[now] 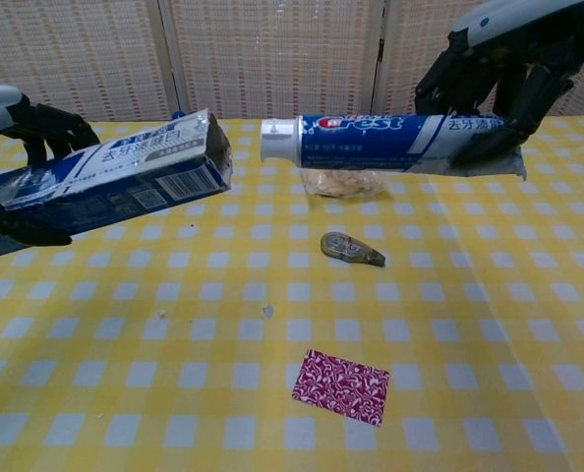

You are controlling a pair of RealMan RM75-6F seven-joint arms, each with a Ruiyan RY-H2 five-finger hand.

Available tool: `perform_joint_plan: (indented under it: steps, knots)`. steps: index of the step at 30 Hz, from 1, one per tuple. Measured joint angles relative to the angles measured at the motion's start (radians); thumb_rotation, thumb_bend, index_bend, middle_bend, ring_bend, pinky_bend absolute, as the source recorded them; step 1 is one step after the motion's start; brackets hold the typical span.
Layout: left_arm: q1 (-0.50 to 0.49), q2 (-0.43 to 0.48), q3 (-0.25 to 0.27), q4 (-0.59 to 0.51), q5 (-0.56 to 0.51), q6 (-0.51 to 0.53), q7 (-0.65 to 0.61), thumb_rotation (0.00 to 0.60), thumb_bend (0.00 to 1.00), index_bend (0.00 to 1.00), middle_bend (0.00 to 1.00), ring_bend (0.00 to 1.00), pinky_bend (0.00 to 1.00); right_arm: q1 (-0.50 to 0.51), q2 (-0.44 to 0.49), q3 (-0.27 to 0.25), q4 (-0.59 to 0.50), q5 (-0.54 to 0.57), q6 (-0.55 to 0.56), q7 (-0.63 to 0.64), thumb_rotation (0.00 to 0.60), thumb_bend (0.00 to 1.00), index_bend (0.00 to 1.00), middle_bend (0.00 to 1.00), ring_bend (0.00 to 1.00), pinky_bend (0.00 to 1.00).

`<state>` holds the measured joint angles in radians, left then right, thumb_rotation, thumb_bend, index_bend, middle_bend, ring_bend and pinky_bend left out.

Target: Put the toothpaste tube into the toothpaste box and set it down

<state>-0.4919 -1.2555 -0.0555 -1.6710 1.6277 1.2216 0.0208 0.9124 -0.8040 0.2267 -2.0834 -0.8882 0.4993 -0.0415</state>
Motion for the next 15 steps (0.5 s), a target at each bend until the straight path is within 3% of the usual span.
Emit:
perform_joint_plan:
  steps: [15]
  knots:
    - [-0.014,0.005,0.016,-0.035,0.007,-0.027,0.104,0.6,0.33,0.56,0.64,0.49,0.58,0.111,-0.05,-0.098,-0.027,0.145,0.109,-0.126,0.6,0.49,0.71,0.71,0.71,0.96]
